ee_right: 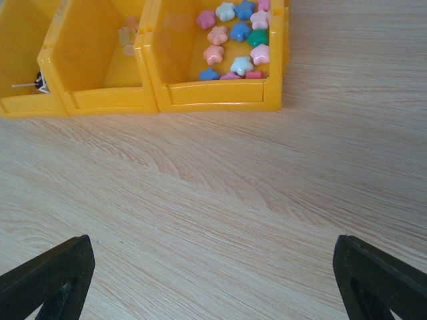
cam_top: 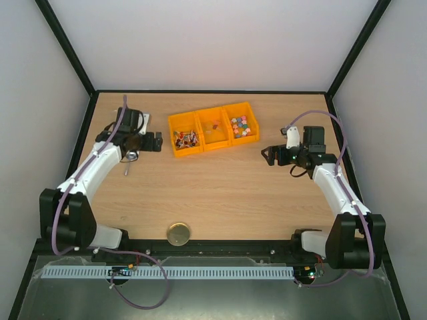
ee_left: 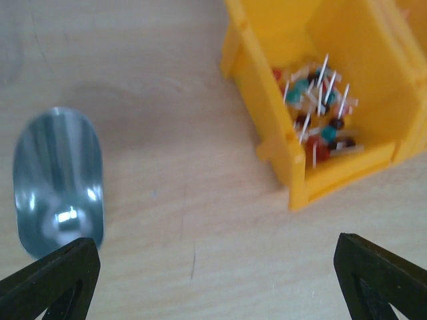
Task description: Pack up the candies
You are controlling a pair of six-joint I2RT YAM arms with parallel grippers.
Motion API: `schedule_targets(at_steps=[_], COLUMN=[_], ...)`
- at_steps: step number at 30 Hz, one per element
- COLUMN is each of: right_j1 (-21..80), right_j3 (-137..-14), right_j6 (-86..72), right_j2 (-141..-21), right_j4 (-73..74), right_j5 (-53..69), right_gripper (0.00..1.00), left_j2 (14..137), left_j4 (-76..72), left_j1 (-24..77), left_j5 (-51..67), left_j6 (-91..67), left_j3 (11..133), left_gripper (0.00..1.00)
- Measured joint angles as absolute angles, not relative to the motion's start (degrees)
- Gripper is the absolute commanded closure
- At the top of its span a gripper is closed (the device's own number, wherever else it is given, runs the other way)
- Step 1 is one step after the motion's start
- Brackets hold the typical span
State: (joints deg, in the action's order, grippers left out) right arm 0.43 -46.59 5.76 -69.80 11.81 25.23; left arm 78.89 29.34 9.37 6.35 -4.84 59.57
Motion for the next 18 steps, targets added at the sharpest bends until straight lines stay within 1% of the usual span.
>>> schedule_targets(at_steps=[4,10,14,18], right_j1=[0.43,0.4,0.4,0.4], right_j3=[-46.59,-46.89,-47.2,-47.2], right_j6=[5.58,5.52,5.56,5.56], right_j2=[-69.8,-69.8,-69.82,-69.8], right_j4=[11.25,10.61,10.39,10.39], right_j5=[24.14,22.39,21.69,21.45], right_gripper=[0.01,0.01,0.02,0.01], left_j2=[82.52,87.29,95.31,101.41], left_j4=[26.68,21.58,20.36,19.84], left_j1=[12.12,21.34,26.22,27.94], left_j5=[2.9,-5.48,-10.11,-12.32], left_j6=[-6.79,-8.71,-11.44,-14.52], left_j3=[64.88,69.56,77.06,81.95], left_gripper=[0.01,0.01,0.01,0.01])
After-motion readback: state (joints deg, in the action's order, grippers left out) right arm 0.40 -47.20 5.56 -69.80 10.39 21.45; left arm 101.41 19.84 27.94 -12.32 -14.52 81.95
